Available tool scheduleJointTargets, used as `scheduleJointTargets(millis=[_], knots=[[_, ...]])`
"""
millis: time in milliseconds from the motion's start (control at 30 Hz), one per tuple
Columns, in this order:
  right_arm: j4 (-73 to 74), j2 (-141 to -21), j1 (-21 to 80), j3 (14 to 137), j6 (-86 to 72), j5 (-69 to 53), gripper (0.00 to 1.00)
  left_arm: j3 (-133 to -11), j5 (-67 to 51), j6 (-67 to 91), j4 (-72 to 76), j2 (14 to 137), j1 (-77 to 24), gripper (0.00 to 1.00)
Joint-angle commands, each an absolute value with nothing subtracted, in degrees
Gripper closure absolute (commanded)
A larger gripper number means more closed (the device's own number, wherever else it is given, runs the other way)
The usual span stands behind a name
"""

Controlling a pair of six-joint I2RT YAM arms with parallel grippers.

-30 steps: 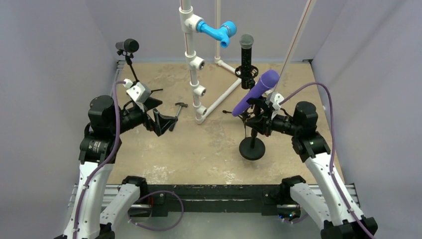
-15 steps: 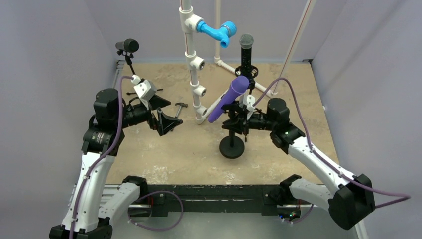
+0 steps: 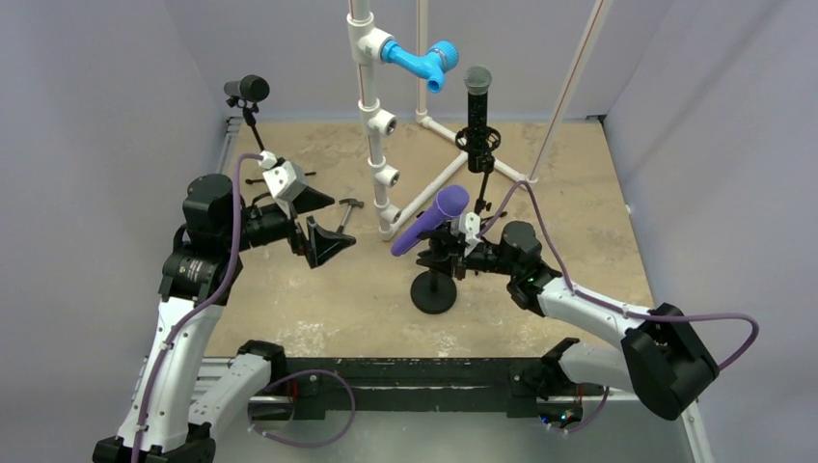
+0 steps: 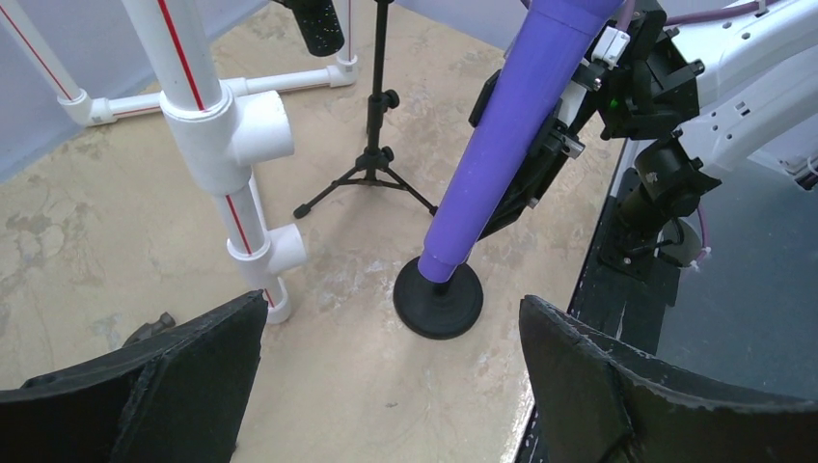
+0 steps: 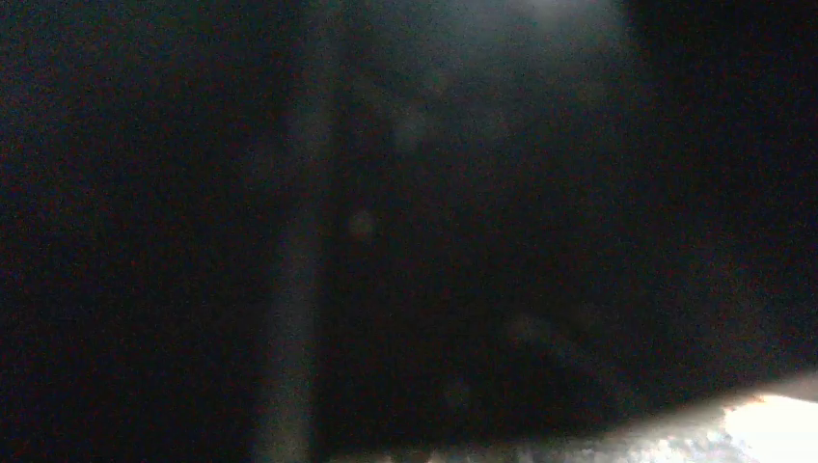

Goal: Remove the microphone from the stand

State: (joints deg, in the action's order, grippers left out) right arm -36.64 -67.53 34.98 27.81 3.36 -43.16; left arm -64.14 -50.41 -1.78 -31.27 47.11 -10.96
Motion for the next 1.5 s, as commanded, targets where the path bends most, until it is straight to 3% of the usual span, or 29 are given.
scheduleJointTargets(millis=[0,100,200,300,467,733,1100,1467], knots=[[-46.0,-66.4,35.5,25.5,3.7,-40.7,1.00,-63.9,-51.6,-3.5,-29.6,46.6,-11.2,0.00],[-44.4,-65.5,35.4,24.0,5.2,-40.9,0.93,-63.9,-52.0,-3.6,-29.6,47.0,-11.2,0.00],[-41.1,-64.6,35.5,24.1,6.8,-41.0,0.68,-63.9,-52.6,-3.4,-29.5,47.4,-11.2,0.00],[-38.9,-63.9,35.4,25.2,7.7,-41.7,0.51,-63.9,-53.0,-3.3,-29.3,47.8,-11.3,0.00],[-35.4,-61.7,34.1,27.2,7.2,-41.2,0.41,-64.3,-52.9,-4.6,-30.2,48.2,-11.4,0.00],[-14.8,-55.8,30.6,32.3,13.4,-42.5,0.36,-64.3,-52.6,-5.9,-31.0,48.3,-11.8,0.00],[13.8,-48.9,27.7,39.4,24.2,-44.4,0.35,-65.5,-52.0,-7.3,-32.2,48.3,-12.9,0.00],[34.9,-47.1,26.9,52.8,28.6,-38.9,0.36,-68.7,-46.9,-8.8,-33.3,51.9,-16.5,0.02]])
